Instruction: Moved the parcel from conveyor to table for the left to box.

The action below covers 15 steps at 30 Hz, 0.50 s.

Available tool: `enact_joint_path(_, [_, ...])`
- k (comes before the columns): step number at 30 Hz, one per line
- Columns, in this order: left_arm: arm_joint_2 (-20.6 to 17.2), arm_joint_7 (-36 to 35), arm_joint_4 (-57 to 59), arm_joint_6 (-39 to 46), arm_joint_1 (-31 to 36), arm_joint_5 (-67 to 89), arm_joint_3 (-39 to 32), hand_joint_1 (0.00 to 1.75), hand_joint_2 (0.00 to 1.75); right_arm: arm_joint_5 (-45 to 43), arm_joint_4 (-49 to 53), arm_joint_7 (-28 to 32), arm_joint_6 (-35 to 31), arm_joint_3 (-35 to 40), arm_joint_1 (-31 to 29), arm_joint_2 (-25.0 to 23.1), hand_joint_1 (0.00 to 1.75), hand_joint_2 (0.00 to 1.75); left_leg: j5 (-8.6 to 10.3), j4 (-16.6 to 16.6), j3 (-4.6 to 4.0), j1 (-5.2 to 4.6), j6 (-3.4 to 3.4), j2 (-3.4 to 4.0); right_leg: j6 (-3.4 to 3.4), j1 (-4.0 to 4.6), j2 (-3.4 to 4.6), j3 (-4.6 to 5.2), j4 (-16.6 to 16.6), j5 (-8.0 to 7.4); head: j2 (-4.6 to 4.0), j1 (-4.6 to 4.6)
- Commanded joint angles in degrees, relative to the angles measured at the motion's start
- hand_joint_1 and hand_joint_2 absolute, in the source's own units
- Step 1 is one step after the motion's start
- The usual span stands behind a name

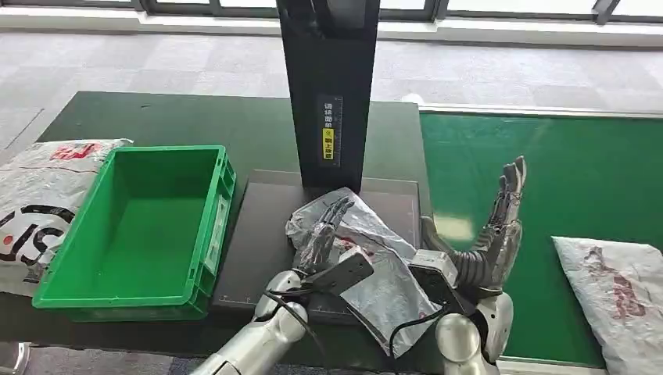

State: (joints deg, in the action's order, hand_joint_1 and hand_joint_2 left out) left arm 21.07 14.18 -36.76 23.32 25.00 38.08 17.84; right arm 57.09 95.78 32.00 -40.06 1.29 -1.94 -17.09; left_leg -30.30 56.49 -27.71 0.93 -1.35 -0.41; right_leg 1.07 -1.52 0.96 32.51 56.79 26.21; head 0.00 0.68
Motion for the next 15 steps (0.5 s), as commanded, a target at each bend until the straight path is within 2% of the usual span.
enact_joint_path(1, [-1.07,-7.4,12.03,0.01,6.32,4.26,8.72,0.0,1.75,0.45,-1.42,-0.93,0.06,0.79,-0.34,-2.91,0.0,1.75,0.02,-0.06,0.04,-0.01,0.04,0.04,-0.09,0.02,-0.04,-0.02,-0.03,-0.02,0.0,0.0])
enact_joint_path(13, [-1.07,-12.12,14.38,-3.18,6.45,8.02,11.11,0.0,1.75,0.84,-1.61,-1.75,0.06,1.58,-0.4,-2.91,0.0,1.75,0.01,-0.06,0.04,0.0,0.04,0.09,-0.09,0.02,0.02,0.0,-0.03,-0.03,0.0,0.0])
enact_joint_path(14, [-1.07,-12.33,14.47,-3.15,6.46,8.22,11.21,0.07,1.75,0.82,-1.63,-1.76,0.06,1.64,-0.38,-2.91,0.0,1.75,0.03,-0.12,0.07,0.0,0.05,0.13,-0.12,0.03,0.03,-0.02,-0.08,-0.06,0.0,0.0])
enact_joint_path(15, [-1.07,-12.78,14.58,-3.21,6.35,8.64,11.46,0.89,1.75,0.92,-1.66,-1.79,0.06,1.75,-0.33,-2.91,0.0,1.75,0.01,-0.07,0.06,-0.01,0.03,0.11,-0.08,0.01,0.04,-0.02,-0.04,-0.02,0.0,0.0])
